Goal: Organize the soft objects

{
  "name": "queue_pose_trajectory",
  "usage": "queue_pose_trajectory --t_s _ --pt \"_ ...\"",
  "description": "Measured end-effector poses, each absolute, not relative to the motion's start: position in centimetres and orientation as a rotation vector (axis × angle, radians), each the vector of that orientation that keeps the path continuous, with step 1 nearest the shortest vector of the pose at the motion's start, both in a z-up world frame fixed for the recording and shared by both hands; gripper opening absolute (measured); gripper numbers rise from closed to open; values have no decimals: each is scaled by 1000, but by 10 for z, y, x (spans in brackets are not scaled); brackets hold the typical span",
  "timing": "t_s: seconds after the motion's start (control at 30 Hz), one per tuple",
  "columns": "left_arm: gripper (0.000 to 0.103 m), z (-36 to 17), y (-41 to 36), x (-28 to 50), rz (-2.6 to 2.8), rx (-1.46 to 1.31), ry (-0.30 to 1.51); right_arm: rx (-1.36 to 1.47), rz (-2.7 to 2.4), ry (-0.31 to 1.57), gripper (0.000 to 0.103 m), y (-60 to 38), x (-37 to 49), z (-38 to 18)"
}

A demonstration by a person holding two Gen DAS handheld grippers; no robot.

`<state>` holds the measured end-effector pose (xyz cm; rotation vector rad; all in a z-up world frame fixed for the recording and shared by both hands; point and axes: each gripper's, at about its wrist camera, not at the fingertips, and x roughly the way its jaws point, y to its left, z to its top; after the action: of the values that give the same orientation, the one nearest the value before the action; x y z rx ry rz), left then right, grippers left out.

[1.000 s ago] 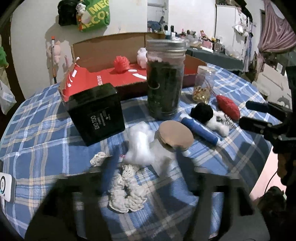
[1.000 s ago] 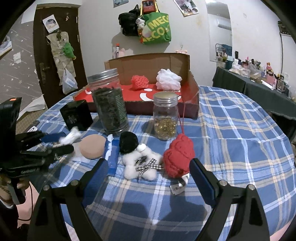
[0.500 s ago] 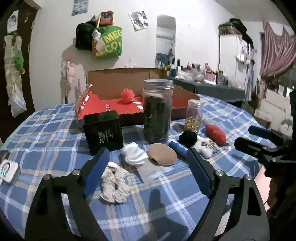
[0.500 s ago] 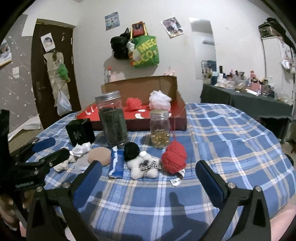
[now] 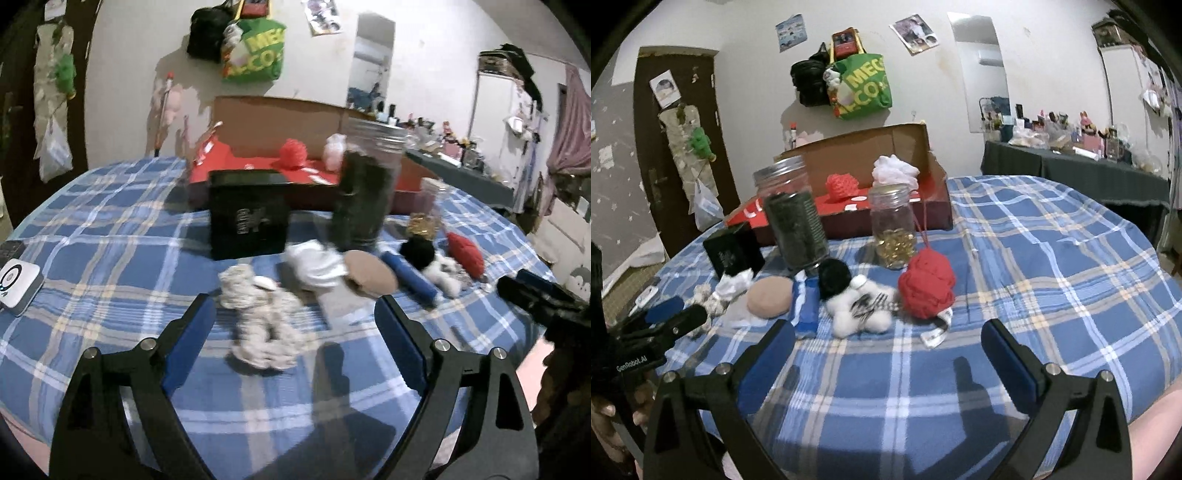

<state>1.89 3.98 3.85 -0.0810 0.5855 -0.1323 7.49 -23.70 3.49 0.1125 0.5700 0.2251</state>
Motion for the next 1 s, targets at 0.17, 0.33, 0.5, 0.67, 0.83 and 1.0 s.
queue_pose_trajectory --t_s 0.17,0.33,0.5,0.67,0.83,1.0 --pt "88 34 53 35 -90 -72 662 141 220 597 103 -246 102 41" --pt "69 23 60 45 -103 -92 716 150 197 665 94 -248 138 43" --pt "30 24 54 47 -155 -66 712 156 178 773 44 -250 164 29" --pt "25 36 52 42 -170 -61 683 157 178 733 40 -256 149 33" --pt "25 60 42 32 -213 -45 622 157 179 579 40 -256 107 64" --pt "25 76 20 36 -303 -36 591 144 241 486 40 -237 84 83"
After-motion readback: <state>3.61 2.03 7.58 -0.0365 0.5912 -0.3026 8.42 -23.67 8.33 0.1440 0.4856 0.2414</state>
